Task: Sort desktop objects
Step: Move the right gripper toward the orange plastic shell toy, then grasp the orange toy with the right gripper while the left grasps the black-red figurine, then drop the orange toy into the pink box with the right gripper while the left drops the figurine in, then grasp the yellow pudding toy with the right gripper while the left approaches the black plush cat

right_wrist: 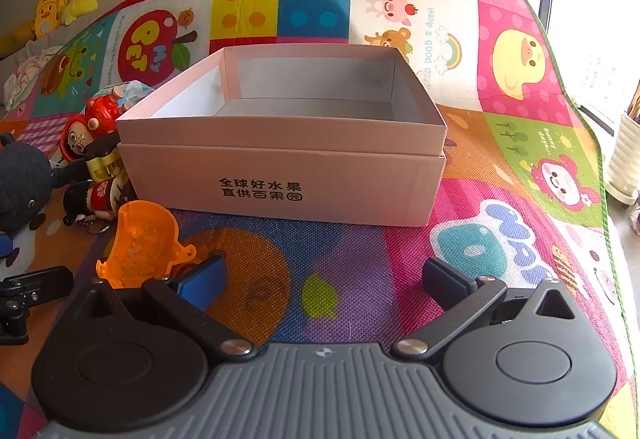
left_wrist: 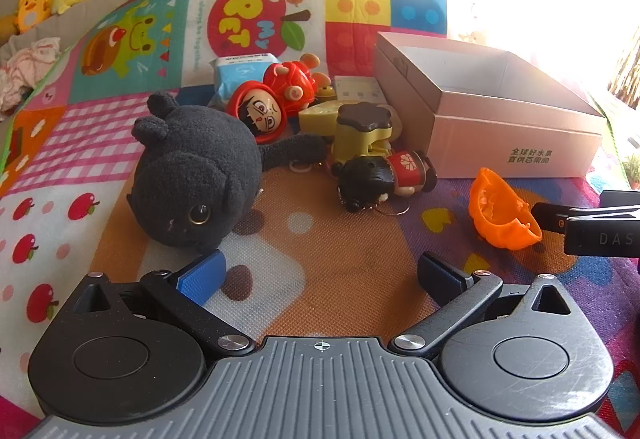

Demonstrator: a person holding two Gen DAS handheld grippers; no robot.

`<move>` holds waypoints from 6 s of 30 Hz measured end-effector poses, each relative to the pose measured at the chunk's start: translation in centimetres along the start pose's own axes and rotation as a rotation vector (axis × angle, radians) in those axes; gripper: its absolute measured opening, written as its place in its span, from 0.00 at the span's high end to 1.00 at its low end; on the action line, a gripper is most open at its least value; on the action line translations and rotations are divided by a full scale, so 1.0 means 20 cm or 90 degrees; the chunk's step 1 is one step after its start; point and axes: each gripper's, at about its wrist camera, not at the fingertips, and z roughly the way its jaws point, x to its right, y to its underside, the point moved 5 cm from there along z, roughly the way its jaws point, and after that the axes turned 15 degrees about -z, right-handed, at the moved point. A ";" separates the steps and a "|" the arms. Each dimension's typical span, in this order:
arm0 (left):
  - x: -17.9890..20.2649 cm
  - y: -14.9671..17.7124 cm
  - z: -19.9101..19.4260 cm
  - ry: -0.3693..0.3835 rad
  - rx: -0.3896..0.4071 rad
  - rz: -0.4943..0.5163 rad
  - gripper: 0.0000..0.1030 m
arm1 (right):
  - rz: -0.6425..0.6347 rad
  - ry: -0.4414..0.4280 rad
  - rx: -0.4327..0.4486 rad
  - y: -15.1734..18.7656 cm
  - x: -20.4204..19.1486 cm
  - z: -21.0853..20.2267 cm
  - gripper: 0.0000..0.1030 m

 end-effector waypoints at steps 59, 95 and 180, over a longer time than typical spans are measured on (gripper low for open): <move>0.23 -0.15 0.17 0.035 -0.033 0.024 0.31 | -0.093 -0.079 0.018 0.02 -0.02 -0.13 0.27; 0.05 -0.04 -0.09 0.097 -0.035 0.119 0.14 | -0.129 -0.139 -0.010 -0.07 -0.07 -0.17 0.59; -0.08 -0.13 -0.24 0.100 0.045 0.125 0.21 | -0.209 -0.311 0.095 -0.39 -0.34 -0.31 0.24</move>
